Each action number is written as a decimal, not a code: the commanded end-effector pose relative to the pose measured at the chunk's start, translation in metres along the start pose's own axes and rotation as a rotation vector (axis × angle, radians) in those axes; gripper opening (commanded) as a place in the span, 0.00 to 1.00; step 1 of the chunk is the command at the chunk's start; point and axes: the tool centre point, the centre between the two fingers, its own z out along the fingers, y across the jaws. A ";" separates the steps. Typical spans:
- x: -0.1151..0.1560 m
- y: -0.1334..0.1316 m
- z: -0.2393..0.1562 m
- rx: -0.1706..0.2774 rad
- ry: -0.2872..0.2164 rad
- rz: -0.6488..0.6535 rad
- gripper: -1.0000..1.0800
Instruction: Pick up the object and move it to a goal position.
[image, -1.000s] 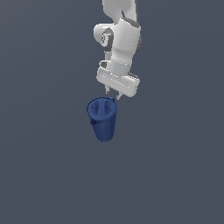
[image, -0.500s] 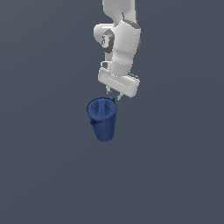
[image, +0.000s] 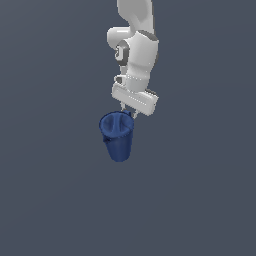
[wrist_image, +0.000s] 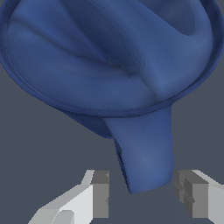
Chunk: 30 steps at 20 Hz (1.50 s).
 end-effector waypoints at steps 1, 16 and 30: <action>0.000 0.000 0.007 0.001 0.000 0.000 0.62; 0.000 -0.001 0.010 0.000 0.002 0.000 0.00; 0.009 0.014 -0.029 0.003 -0.001 0.000 0.00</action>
